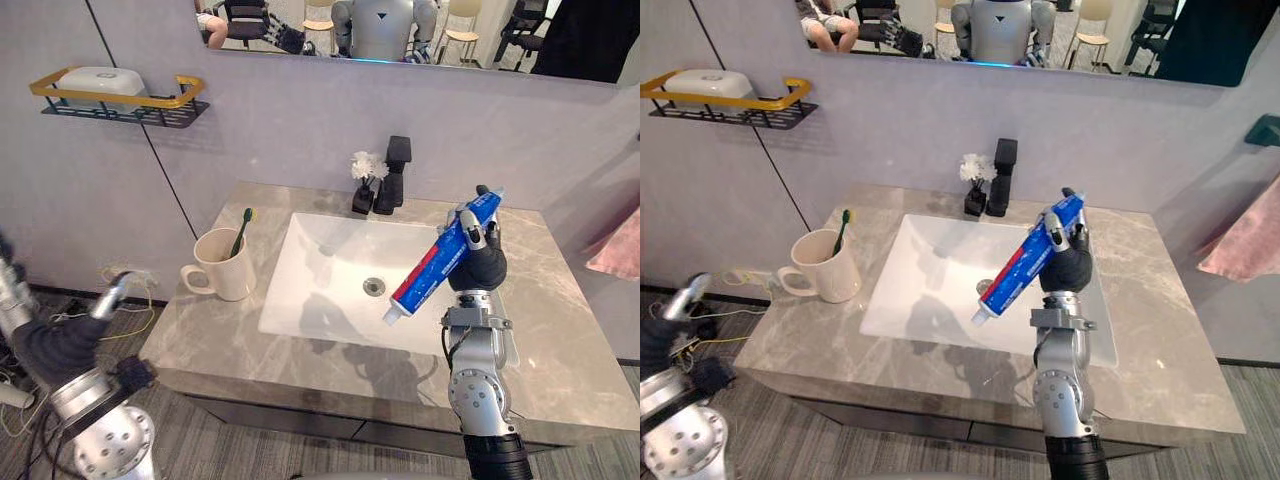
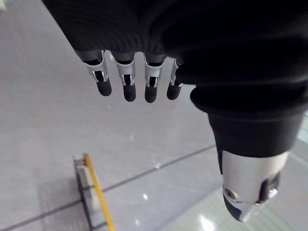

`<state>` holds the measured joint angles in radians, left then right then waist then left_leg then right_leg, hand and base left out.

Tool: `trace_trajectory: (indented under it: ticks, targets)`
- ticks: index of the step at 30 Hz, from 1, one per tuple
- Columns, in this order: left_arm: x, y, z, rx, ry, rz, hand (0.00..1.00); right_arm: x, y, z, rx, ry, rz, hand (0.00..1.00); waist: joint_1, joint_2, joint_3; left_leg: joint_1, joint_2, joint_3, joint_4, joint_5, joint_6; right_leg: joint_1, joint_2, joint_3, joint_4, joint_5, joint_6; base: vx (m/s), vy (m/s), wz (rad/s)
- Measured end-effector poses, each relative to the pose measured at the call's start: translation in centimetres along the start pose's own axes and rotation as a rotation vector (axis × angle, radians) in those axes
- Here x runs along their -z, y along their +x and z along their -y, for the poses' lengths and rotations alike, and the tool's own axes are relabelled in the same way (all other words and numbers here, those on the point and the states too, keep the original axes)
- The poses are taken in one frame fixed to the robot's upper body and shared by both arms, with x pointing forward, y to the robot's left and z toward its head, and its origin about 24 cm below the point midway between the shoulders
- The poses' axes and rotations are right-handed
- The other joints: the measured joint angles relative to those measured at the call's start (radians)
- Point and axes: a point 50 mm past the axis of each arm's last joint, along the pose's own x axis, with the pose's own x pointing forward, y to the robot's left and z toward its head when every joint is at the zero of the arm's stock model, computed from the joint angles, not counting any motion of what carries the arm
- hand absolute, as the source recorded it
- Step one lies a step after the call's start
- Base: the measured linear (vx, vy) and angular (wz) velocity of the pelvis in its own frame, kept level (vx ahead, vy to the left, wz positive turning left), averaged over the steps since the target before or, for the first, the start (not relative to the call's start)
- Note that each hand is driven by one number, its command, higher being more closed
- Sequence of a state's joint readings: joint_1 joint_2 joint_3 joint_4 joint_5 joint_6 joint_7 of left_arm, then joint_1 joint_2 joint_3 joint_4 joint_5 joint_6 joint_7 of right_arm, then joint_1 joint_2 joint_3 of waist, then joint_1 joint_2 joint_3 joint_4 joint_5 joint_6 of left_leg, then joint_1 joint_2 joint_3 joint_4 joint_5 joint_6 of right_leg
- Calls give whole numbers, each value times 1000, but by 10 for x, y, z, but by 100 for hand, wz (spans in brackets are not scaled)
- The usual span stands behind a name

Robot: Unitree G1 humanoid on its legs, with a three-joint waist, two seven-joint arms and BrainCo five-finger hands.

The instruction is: Organize washtable

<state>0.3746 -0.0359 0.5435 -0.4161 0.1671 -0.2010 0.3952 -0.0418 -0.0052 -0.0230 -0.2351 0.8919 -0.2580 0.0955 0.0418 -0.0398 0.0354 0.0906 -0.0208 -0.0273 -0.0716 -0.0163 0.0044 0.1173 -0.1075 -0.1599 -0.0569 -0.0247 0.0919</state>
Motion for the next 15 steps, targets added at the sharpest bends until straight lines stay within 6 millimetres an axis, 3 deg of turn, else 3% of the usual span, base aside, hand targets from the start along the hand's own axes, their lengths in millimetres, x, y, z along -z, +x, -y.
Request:
trace_trajectory:
  ticks: [3,4,7,8,12,15]
  targets:
    - [34,-8,-4,9,72,-145,0,-4,0,4,20,-10,17,100,4,-4,7,-3,-1,-5,0,0,0,-1,-1,-6,0,-2,-1,-19,-25,6]
    - [64,-21,-6,43,128,-284,0,-4,0,4,21,-10,17,100,4,-3,8,-5,-2,-9,-1,0,0,-1,-2,-10,0,-6,1,4,-17,7]
    - [100,-40,-6,78,170,-473,0,-5,0,4,24,-11,22,100,2,-4,8,-7,-2,-16,-2,0,0,-1,-1,-19,0,-9,1,11,-26,8]
    - [121,-57,-7,102,198,-597,0,-6,0,4,26,-13,25,100,2,-7,10,-9,-2,-19,-2,0,0,-1,-2,-24,0,-13,3,14,-28,8]
    - [161,-103,-11,172,249,-877,0,-6,0,5,28,-14,30,100,2,-15,15,-16,-1,-26,-1,0,-1,-5,-1,-30,0,-20,3,15,-20,4]
    - [176,-129,-13,215,269,-1015,0,-6,0,4,29,-17,28,100,3,-22,21,-29,0,-27,1,-1,-1,-17,0,-32,0,-20,3,0,0,0]
